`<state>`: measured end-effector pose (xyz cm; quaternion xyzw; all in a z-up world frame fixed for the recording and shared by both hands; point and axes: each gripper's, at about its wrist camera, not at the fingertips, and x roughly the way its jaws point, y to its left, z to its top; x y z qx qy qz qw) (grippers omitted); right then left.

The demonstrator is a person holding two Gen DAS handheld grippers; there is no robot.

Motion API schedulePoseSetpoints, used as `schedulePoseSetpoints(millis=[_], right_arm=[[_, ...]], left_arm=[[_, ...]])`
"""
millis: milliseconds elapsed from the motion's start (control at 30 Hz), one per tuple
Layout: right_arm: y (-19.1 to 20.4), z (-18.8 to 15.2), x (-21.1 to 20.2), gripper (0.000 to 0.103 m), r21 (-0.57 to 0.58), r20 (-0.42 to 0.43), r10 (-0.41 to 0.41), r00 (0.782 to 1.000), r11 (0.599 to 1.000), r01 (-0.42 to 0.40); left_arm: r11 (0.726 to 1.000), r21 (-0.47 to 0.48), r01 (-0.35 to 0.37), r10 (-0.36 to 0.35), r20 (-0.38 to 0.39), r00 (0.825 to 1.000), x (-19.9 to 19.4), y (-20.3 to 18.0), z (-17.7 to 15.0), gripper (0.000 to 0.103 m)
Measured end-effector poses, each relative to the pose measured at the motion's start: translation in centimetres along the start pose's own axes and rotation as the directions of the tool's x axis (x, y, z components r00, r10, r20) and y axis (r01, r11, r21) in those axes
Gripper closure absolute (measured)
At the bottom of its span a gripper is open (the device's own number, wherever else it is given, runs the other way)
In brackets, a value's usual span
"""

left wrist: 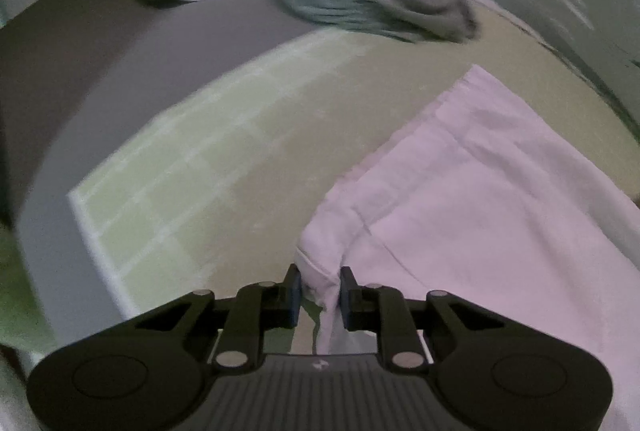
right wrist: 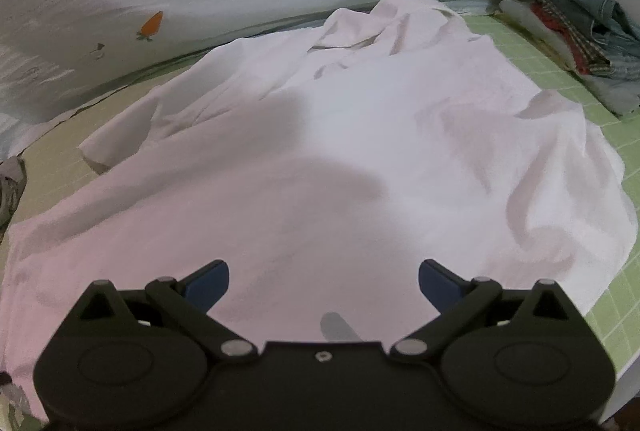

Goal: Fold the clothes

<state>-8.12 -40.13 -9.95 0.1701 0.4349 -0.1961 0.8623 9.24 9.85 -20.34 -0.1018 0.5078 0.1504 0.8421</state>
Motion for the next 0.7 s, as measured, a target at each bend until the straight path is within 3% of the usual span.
schedulePoseSetpoints(millis=[67,200,300,400,567,700], right_arm=[[-0.4,0.0,-0.2,0.001,0.001,0.003,0.004,1.000,1.000,-0.004],[-1.8,-0.2,-0.7,0.001,0.023,0.021,0.006,1.000,1.000,-0.006],[-4.1,0.2,-1.2,0.001,0.066,0.054,0.001,0.999,0.998,-0.005],[-8.0,1.1,-1.5,0.000,0.140,0.100,-0.011,0.995,0.990,-0.003],[-14.4,2.6,-1.9,0.000,0.263,0.173,-0.040,0.984,0.965,-0.007],[-21.1,3.2,-1.2,0.000,0.340,0.195,-0.088,0.977,0.940,0.017]], left_arm=[[0.999,-0.022,-0.036,0.036,0.001,0.999,-0.2,1.4,0.2,0.081],[0.998,-0.046,-0.037,0.038,0.008,0.999,-1.6,2.5,0.5,0.073],[0.999,-0.004,-0.045,0.045,0.063,0.997,-3.8,1.2,0.4,0.059],[0.999,0.023,0.034,-0.036,0.125,0.991,-6.6,-0.8,0.0,0.038],[0.984,0.107,0.142,-0.159,0.172,0.972,-10.9,-7.0,-2.4,0.032],[0.961,0.192,0.200,-0.231,0.157,0.960,-14.0,-12.6,-5.7,0.031]])
